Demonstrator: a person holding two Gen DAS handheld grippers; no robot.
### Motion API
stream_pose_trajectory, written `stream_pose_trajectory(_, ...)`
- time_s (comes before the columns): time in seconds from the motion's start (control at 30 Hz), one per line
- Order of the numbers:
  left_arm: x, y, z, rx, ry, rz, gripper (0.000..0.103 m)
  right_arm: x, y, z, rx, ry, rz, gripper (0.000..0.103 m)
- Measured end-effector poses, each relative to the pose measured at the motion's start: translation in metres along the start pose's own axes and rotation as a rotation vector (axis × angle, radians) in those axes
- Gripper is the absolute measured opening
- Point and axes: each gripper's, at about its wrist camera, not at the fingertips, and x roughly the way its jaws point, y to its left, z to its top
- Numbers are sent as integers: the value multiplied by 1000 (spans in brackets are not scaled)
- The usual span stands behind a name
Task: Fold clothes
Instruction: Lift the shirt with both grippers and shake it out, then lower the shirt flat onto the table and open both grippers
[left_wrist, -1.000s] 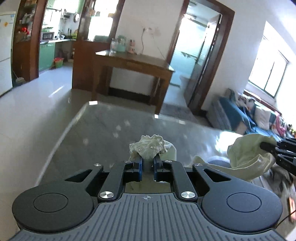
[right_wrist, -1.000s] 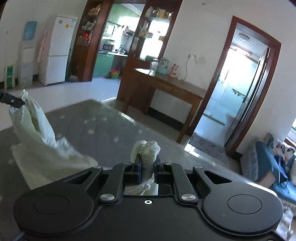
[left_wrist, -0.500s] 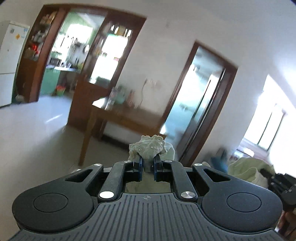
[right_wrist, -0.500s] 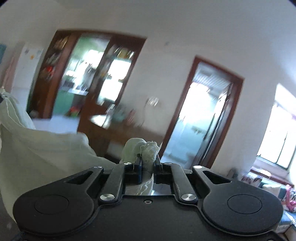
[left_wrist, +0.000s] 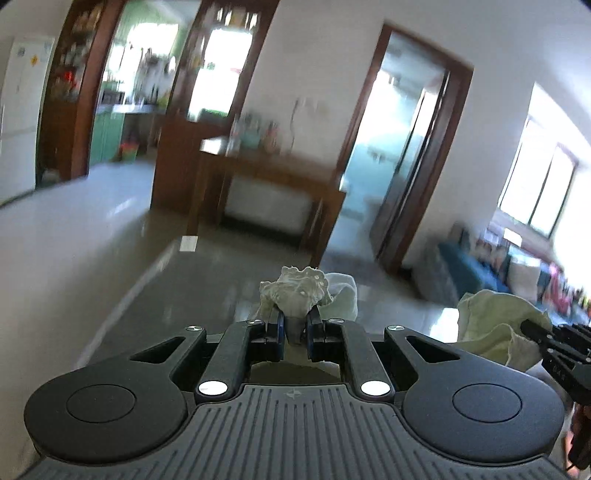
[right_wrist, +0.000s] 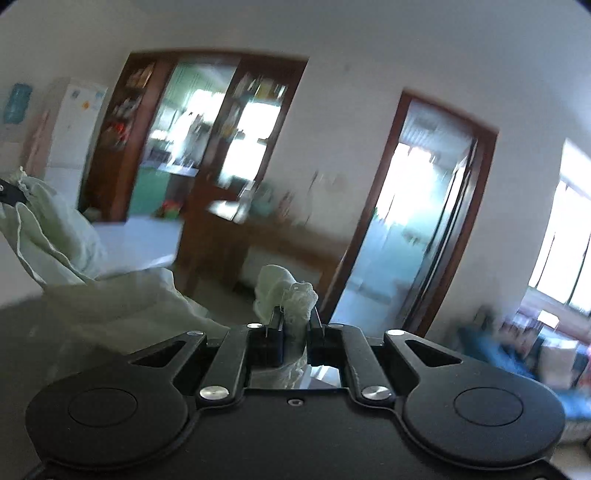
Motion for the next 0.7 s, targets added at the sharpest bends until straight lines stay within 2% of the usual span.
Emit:
stream_pose_trajectory(0.13, 4, 26, -78, -66, 148, 23, 11, -15, 23, -77, 3, 127, 50, 12)
stream_pose_trajectory(0.23, -1, 43, -125, -109, 225, 44, 12, -32, 48, -109, 11, 213, 79, 12)
stream_pose_trajectory(0.37, -4, 51, -153, -102, 284, 68, 14, -46, 60, -138, 53, 308, 110, 13)
stream_pose_trajectory(0.43, -7, 55, -163, -94, 301, 83, 20, -50, 59, -148, 81, 347, 118, 19)
stream_pose_trajectory(0.5, -10, 58, -168, -72, 304, 88, 23, -55, 60, -140, 86, 352, 126, 25)
stream_pose_trajectory(0.53, -13, 58, -170, -48, 299, 87, 28, -58, 59, -136, 88, 356, 134, 33)
stream_pose_trajectory(0.6, -14, 55, -163, -6, 292, 90, 31, -61, 58, -129, 74, 356, 140, 47)
stream_pose_trajectory(0.7, -19, 48, -158, 67, 278, 87, 33, -68, 51, -116, 45, 340, 149, 48)
